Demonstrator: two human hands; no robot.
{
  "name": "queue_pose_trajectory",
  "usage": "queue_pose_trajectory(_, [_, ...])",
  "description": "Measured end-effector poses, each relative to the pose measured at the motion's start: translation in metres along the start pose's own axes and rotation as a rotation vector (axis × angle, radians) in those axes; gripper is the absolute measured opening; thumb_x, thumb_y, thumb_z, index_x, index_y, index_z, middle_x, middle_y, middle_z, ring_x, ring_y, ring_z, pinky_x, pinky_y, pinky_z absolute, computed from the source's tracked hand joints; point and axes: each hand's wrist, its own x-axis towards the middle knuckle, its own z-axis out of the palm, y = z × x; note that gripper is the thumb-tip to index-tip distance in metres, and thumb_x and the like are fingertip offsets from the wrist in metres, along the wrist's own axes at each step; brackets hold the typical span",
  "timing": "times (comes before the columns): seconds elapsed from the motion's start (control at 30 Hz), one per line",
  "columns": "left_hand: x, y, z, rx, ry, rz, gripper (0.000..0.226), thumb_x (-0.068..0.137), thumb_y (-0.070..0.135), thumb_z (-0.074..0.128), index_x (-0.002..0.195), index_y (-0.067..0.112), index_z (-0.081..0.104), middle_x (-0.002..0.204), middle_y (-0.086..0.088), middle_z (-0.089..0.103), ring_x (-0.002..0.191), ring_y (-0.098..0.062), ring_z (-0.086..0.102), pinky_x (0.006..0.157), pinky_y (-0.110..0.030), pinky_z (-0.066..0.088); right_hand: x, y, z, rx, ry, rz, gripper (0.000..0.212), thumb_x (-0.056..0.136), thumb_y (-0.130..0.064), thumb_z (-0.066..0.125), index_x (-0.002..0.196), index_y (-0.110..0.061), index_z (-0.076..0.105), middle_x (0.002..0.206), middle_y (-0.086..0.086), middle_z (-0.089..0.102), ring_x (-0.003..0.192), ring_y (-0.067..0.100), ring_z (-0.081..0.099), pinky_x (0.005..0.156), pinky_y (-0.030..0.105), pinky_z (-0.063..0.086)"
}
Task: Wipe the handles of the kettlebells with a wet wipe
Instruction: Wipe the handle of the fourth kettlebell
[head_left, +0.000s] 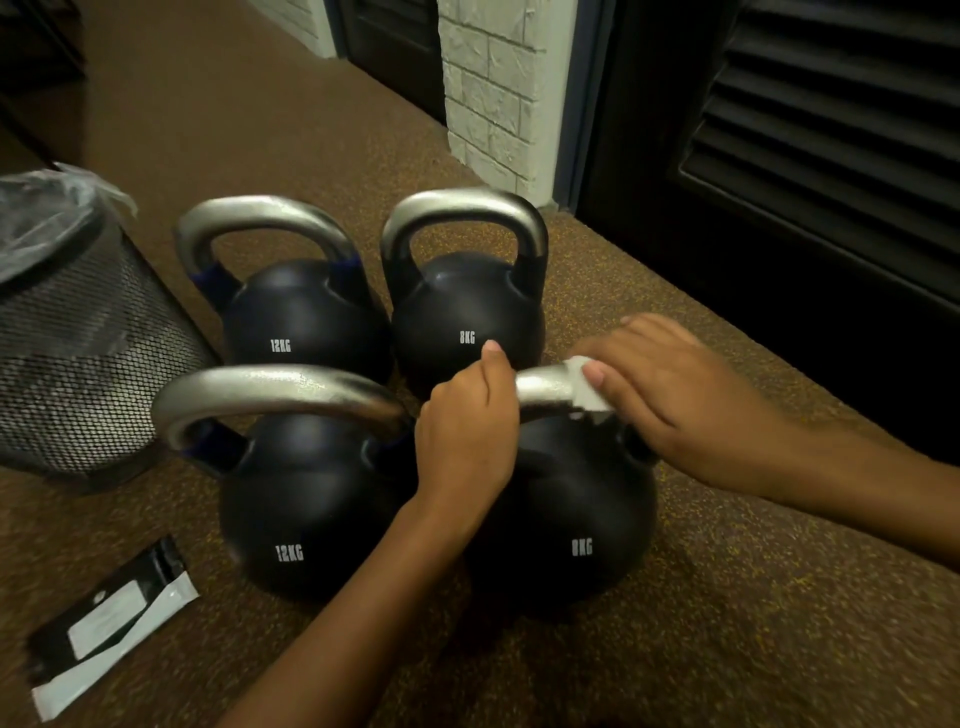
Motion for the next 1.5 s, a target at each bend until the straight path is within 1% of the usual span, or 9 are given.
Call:
queue_pose_trajectory(0.13, [0.0,0.001,0.001,-0.002,-0.005,-0.002,0.054,0.1,0.035,0.023,0.089,0.006,0.068,0.093,-0.018,0.067,0.096,-0.037,0.058,0.086,-0.04,0.042,-0.011,0.009,0.001,0.277,0.009,0.256,0.049,0.093,-0.054,0.014,0.088,-0.025,0.053,0.08,-0.013,0.051,0.082,-0.001,0.046,0.073,0.012,0.027])
queue_pose_trajectory(0.23, [-0.001,0.003,0.001,0.011,-0.005,-0.003,0.054,0.101,0.034,0.023,0.09,0.005,0.067,0.094,-0.019,0.067,0.097,-0.037,0.057,0.084,-0.038,0.04,0.0,-0.003,-0.001,0.197,-0.053,0.222,0.038,0.094,-0.046,0.015,0.08,-0.029,0.046,0.074,-0.014,0.046,0.074,0.001,0.044,0.073,0.012,0.026])
queue_pose_trajectory(0.47, [0.0,0.003,-0.001,0.016,-0.023,-0.021,0.052,0.101,0.033,0.024,0.082,0.005,0.064,0.094,-0.019,0.067,0.097,-0.038,0.057,0.083,-0.04,0.04,0.019,-0.026,0.003,-0.243,-0.059,-0.072,0.052,0.098,-0.04,0.012,0.102,-0.015,0.058,0.089,0.003,0.062,0.087,0.024,0.056,0.095,0.035,0.029])
queue_pose_trajectory(0.7, [0.0,0.004,-0.001,0.023,-0.023,-0.028,0.051,0.101,0.034,0.024,0.094,0.005,0.065,0.101,-0.022,0.065,0.102,-0.041,0.054,0.088,-0.041,0.039,-0.025,0.012,0.014,0.108,0.072,0.063,0.045,0.099,-0.044,0.02,0.129,-0.02,0.044,0.12,-0.005,0.052,0.11,0.013,0.046,0.099,0.019,0.023])
queue_pose_trajectory(0.83, [0.0,0.003,0.0,0.028,-0.008,-0.009,0.053,0.101,0.034,0.023,0.083,0.003,0.062,0.094,-0.021,0.066,0.097,-0.041,0.056,0.084,-0.041,0.04,-0.047,0.025,0.03,0.253,0.192,0.129,0.048,0.099,-0.049,0.019,0.136,-0.022,0.034,0.128,-0.008,0.044,0.119,0.003,0.038,0.101,0.018,0.027])
queue_pose_trajectory(1.07, [0.002,0.002,0.003,0.035,0.022,0.007,0.052,0.1,0.034,0.024,0.091,0.004,0.065,0.094,-0.022,0.066,0.097,-0.041,0.057,0.088,-0.045,0.043,-0.023,0.012,0.018,0.018,0.176,-0.132,0.046,0.099,-0.035,0.035,0.136,-0.008,0.041,0.134,0.01,0.052,0.126,0.016,0.044,0.116,0.03,0.023])
queue_pose_trajectory(1.2, [0.002,-0.001,0.002,0.036,0.027,0.024,0.052,0.1,0.035,0.024,0.083,0.005,0.063,0.091,-0.021,0.066,0.094,-0.04,0.057,0.085,-0.044,0.043,-0.026,0.016,0.015,0.121,0.25,-0.17,0.044,0.093,-0.029,0.052,0.129,-0.005,0.051,0.133,0.007,0.054,0.124,0.016,0.049,0.111,0.035,0.032])
queue_pose_trajectory(1.37, [0.003,-0.003,0.004,0.056,0.034,0.044,0.053,0.1,0.034,0.022,0.078,0.006,0.062,0.088,-0.018,0.066,0.094,-0.038,0.057,0.082,-0.039,0.039,-0.042,0.028,0.023,0.318,0.363,0.026,0.042,0.084,-0.03,0.061,0.114,-0.001,0.055,0.115,0.007,0.054,0.115,0.006,0.048,0.101,0.014,0.035])
queue_pose_trajectory(1.5, [0.001,0.0,0.003,0.154,0.073,0.158,0.052,0.102,0.032,0.022,0.075,0.008,0.06,0.083,-0.014,0.067,0.087,-0.032,0.059,0.069,-0.031,0.032,-0.043,0.027,0.027,0.313,0.388,0.093,0.04,0.081,-0.031,0.062,0.108,-0.002,0.053,0.109,0.008,0.051,0.108,0.008,0.048,0.093,0.011,0.037])
